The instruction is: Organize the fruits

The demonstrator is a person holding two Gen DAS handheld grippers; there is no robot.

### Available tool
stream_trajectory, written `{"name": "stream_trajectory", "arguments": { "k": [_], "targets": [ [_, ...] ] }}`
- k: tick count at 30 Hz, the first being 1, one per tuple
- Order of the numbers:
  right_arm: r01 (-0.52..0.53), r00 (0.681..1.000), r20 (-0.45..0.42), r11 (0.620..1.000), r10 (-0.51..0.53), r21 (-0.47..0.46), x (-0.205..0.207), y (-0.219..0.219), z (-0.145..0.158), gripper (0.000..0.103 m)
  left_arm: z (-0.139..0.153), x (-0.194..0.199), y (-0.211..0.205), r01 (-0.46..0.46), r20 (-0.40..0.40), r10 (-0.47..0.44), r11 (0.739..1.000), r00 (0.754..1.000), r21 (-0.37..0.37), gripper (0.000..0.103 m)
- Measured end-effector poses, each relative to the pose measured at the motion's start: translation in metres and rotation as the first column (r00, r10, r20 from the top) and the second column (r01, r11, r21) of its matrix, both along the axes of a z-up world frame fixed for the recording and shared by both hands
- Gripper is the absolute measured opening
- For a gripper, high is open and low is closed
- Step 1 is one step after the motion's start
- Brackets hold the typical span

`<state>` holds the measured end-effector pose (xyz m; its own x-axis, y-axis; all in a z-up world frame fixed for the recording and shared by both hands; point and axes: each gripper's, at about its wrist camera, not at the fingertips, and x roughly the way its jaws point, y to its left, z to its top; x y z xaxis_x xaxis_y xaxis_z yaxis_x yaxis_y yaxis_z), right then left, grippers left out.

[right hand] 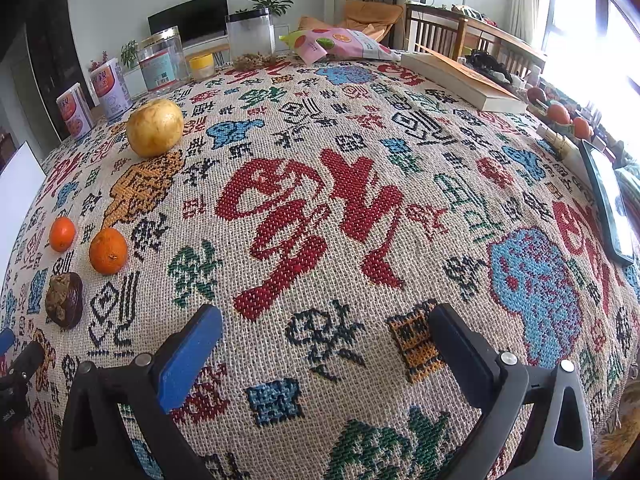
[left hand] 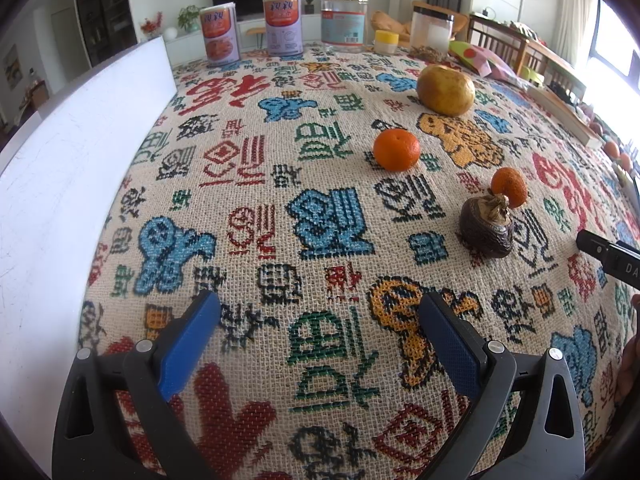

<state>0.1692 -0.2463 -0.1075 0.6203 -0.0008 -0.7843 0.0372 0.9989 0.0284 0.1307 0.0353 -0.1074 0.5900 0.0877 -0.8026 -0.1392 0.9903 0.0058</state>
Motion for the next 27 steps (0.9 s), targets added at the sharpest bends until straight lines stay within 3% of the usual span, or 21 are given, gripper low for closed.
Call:
{"name": "stream_trajectory", "arguments": {
  "k": [12,16,20,22,24,26,27],
  "targets": [
    [0.000,1.000,0.000,1.000,0.000,-0.002,0.000,0.000,0.000,0.103,0.000,0.000,0.000,0.002,0.001,-0.002,1.000,1.000,-0.005,0.100],
    [0.000,1.000,0.000,1.000,0.000,0.001,0.000,0.000,0.000,0.103,0.009,0.018,0.007,0.042,-0.009,-0.043,0.995,0.999,-0.095,0.098],
    [0.000,1.000,0.000,1.000,0.000,0.000,0.000,0.000,0.000,0.103,0.024,0.056,0.019,-0.009,0.027,0.015,0.978,1.000,-0.211,0.097],
    [0.000,1.000,0.000,1.000,0.000,-0.001,0.000,0.000,0.000,0.103,0.025,0.075,0.012,0.000,0.035,0.007,0.978,0.999,-0.211,0.097],
    [0.000,1.000,0.000,1.000,0.000,0.000,0.000,0.000,0.000,0.103,0.020,0.092,-0.004,0.046,0.039,-0.040,0.985,0.998,-0.165,0.093],
    [0.000,1.000,0.000,1.000,0.000,0.000,0.000,0.000,0.000,0.103,0.010,0.105,-0.017,0.086,0.015,-0.085,0.990,0.996,-0.111,0.060],
    [0.000,1.000,0.000,1.000,0.000,0.000,0.000,0.000,0.000,0.103,0.007,0.108,-0.022,0.096,0.016,-0.095,0.993,0.995,-0.071,0.059]
  ]
}}
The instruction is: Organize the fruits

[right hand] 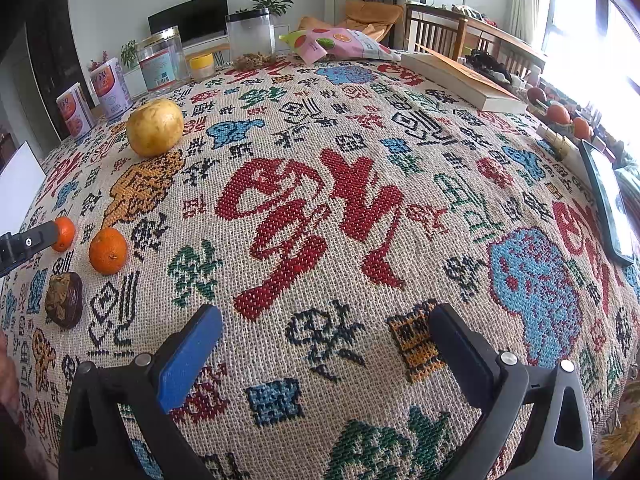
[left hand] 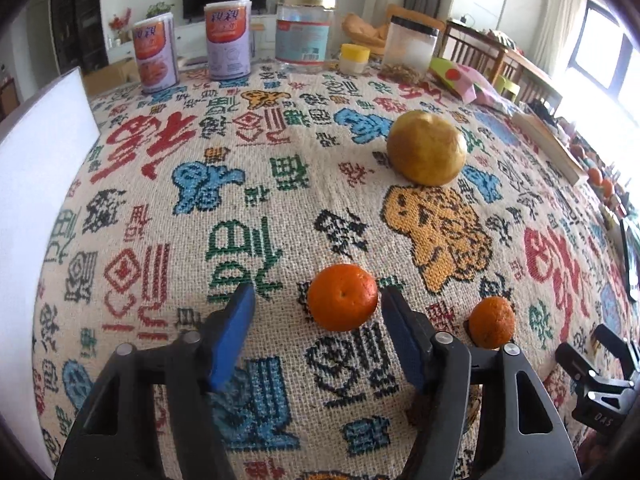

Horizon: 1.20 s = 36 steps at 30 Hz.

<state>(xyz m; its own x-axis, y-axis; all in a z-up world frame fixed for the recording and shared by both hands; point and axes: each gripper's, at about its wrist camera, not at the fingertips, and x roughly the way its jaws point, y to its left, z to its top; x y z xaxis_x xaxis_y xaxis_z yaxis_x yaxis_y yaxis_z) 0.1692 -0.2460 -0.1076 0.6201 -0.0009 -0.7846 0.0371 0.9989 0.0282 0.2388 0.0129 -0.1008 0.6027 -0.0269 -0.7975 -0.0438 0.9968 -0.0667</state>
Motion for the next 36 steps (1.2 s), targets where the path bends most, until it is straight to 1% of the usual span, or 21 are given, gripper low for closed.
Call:
{"name": "stream_trajectory", "arguments": {
  "k": [1,2,4,7,12,15,17,18,19,20,21,23,24,27,29,36],
  "targets": [
    [0.000,1.000,0.000,1.000,0.000,0.000,0.000,0.000,0.000,0.103,0.001,-0.001,-0.004,0.013,0.037,-0.015,0.999,0.999,0.036,0.043],
    [0.000,1.000,0.000,1.000,0.000,0.000,0.000,0.000,0.000,0.103,0.000,-0.002,-0.005,0.031,0.042,-0.032,0.999,0.999,0.032,0.030],
    [0.000,1.000,0.000,1.000,0.000,0.000,0.000,0.000,0.000,0.103,0.003,-0.010,0.000,0.012,0.049,-0.013,1.000,0.999,0.014,0.030],
    [0.000,1.000,0.000,1.000,0.000,-0.001,0.000,0.000,0.000,0.103,0.005,-0.034,0.013,-0.003,0.026,0.003,1.000,1.000,-0.013,0.030],
    [0.000,1.000,0.000,1.000,0.000,-0.001,0.000,0.000,0.000,0.103,0.008,-0.086,0.033,-0.004,-0.015,0.004,1.000,1.000,-0.016,0.030],
    [0.000,1.000,0.000,1.000,0.000,-0.001,0.000,0.000,0.000,0.103,0.007,-0.107,0.036,0.000,-0.008,0.000,1.000,1.000,-0.002,0.030],
    [0.000,1.000,0.000,1.000,0.000,-0.001,0.000,0.000,0.000,0.103,0.004,-0.111,0.033,0.012,0.000,-0.012,0.999,1.000,0.033,0.038],
    [0.000,1.000,0.000,1.000,0.000,-0.001,0.000,0.000,0.000,0.103,0.003,-0.112,0.032,0.017,0.017,-0.018,0.998,1.000,0.052,0.043],
    [0.000,1.000,0.000,1.000,0.000,-0.001,0.000,0.000,0.000,0.103,0.002,-0.112,0.031,0.012,0.023,-0.014,0.997,1.000,0.072,0.062],
    [0.000,1.000,0.000,1.000,0.000,-0.001,0.000,0.000,0.000,0.103,0.000,-0.112,0.031,0.000,0.025,-0.002,0.997,1.000,0.083,0.079],
    [0.000,1.000,0.000,1.000,0.000,0.000,0.000,0.000,0.000,0.103,-0.002,-0.111,0.032,-0.007,0.015,0.006,0.997,1.000,0.082,0.082],
    [0.000,1.000,0.000,1.000,0.000,0.001,0.000,0.000,0.000,0.103,-0.003,-0.109,0.037,-0.013,0.012,0.012,0.998,1.000,0.055,0.084],
    [0.000,1.000,0.000,1.000,0.000,0.001,0.000,0.000,0.000,0.103,-0.003,-0.109,0.037,-0.013,0.010,0.012,0.998,1.000,0.054,0.085],
    [0.000,1.000,0.000,1.000,0.000,0.001,0.000,0.000,0.000,0.103,-0.004,-0.107,0.034,-0.008,0.003,0.008,0.997,1.000,0.075,0.091],
    [0.000,1.000,0.000,1.000,0.000,0.001,0.000,0.000,0.000,0.103,-0.005,-0.106,0.036,-0.023,-0.003,0.024,0.997,1.000,0.071,0.095],
    [0.000,1.000,0.000,1.000,0.000,0.001,0.000,0.000,0.000,0.103,-0.006,-0.106,0.036,-0.024,-0.003,0.024,0.997,1.000,0.070,0.095]
  ]
}}
